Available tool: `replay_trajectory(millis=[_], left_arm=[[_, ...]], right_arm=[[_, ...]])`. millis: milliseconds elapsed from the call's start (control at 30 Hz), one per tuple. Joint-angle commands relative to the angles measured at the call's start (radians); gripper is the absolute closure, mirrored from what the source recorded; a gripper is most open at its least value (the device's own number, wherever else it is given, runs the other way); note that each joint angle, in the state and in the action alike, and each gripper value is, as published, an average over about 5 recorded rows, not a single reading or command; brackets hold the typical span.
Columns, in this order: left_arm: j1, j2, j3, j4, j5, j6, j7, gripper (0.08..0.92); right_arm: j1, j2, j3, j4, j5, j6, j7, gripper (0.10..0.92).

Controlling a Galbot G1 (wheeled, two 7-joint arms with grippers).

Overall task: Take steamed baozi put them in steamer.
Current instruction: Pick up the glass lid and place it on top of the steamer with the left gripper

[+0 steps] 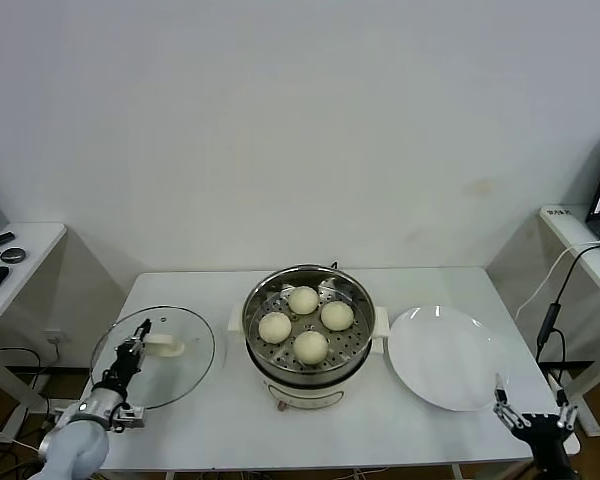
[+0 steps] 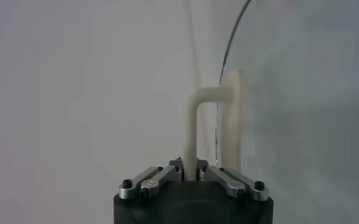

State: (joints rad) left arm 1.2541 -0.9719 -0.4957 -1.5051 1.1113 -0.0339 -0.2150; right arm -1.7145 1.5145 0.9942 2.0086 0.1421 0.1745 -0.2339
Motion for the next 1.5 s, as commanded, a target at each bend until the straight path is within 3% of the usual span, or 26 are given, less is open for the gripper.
replay_trajectory(millis=[33,167,333,567,800,1000,1267,1500], left_arm=[[0.299,0.09,-0.156,-0.547,-0.174,0.319,0.18,0.825],[0.291,0.109,-0.164,-0.694,-0.213,0.481,0.276,0.825],[0.18,0.159,-0.041,-0.791,-0.284,0.617,0.371,0.825],[-0.076,0.172,0.253,-0.712,-0.265,0.693,0.402,0.825],[-0.287,0.003,0.496,-0.632,-0.047,0.727,0.518,0.825],[-0.397,-0.161,0.59,-0.55,0.129,0.728,0.615,0.825],[-0.434,-0.337,0.667,-0.429,0.274,0.725,0.63,0.825],[-0.432,-0.406,0.692,-0.355,0.327,0.724,0.627,0.825]], right_arm=[[0.003,-0.005,-0.065,-0.01,-0.035,0.009,-0.002,0.203],[0.002,-0.01,-0.086,-0.019,-0.069,0.025,-0.001,0.203],[0.008,-0.01,-0.114,-0.027,-0.118,0.034,0.006,0.203],[0.059,0.03,-0.137,-0.071,-0.268,0.035,0.047,0.203],[0.107,0.047,-0.142,-0.124,-0.345,0.029,0.078,0.203],[0.12,0.046,-0.142,-0.145,-0.379,0.022,0.08,0.203],[0.118,0.032,-0.136,-0.152,-0.364,0.02,0.079,0.203],[0.118,0.016,-0.13,-0.157,-0.342,0.02,0.079,0.203]])
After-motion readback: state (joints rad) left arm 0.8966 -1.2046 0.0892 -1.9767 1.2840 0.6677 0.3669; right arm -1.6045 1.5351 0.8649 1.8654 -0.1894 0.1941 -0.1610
